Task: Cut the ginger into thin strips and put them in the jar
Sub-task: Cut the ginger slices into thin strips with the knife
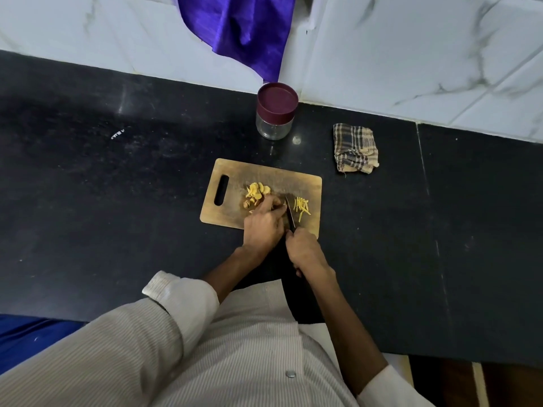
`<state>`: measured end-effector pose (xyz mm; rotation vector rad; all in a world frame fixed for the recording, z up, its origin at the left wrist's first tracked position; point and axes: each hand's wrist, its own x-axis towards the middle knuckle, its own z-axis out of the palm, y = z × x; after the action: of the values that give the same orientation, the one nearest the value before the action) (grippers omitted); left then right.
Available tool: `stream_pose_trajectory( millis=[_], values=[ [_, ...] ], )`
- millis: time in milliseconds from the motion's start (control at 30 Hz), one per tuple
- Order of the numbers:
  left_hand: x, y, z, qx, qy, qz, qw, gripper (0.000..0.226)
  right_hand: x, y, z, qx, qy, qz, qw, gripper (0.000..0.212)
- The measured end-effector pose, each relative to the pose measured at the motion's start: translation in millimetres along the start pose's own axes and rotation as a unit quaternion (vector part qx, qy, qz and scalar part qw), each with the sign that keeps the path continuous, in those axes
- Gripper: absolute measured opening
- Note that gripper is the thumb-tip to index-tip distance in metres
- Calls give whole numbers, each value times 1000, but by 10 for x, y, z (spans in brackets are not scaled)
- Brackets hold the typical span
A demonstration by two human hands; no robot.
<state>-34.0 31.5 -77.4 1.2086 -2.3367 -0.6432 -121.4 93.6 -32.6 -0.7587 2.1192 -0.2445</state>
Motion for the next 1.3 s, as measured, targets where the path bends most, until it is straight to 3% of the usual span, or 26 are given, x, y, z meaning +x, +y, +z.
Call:
stream_pose_trajectory(
  millis=[567,933,1067,1300],
  values=[
    [-23,34,-29,37,0,43,998,17,-126,-6,61,-33,69,0,997,36],
    [-29,-8,-13,21,5,27,999,17,-117,110,-66,65,60,14,996,37],
    [-42,-14,-7,9,-7,4,1000,27,-132,151,-102,103,46,9,994,37],
    [-19,-59,-60,-50,-33,-26,998,35,-225,120,-12,100,-1,-15,995,30]
  ],
)
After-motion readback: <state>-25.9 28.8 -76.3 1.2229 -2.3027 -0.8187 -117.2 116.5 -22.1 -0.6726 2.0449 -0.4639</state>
